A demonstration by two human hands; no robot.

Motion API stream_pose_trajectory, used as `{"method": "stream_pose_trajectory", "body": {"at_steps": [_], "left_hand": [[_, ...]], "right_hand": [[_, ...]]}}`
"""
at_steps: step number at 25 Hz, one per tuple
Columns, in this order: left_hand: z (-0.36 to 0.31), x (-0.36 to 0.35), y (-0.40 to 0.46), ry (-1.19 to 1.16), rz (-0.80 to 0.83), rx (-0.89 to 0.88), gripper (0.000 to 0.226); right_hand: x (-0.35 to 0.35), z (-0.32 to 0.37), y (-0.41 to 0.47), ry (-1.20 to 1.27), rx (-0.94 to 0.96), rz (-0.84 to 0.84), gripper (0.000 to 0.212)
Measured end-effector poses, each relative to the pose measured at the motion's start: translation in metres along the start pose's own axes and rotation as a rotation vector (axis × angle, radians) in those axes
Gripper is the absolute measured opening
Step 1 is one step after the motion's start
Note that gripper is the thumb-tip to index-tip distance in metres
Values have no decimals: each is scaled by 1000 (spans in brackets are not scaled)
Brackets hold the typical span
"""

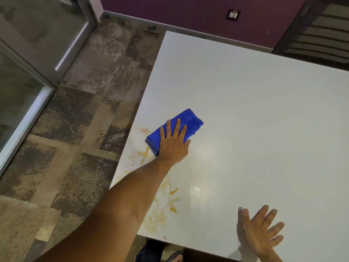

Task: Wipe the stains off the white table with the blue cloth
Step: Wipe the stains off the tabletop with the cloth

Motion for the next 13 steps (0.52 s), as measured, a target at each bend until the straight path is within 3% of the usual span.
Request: {"method": "stream_pose_trajectory", "body": {"at_steps": [5, 13], "left_hand": [[68, 17, 15, 86, -94, 149, 67], [109, 28, 18, 150, -149, 211, 62]], "right_hand": [[4, 8, -7, 16, -32, -33, 109], [4, 5, -5, 37, 7, -30, 111]]}}
Point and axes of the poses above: each hand's wrist, its own y-axis towards the middle knuckle, its own x-axis out of the back of the hand, z = x × y, the point moved 7 cm from there along y, towards the middle knuckle, and after that the axes turned 1 degree about x, right-handed, at the moved point
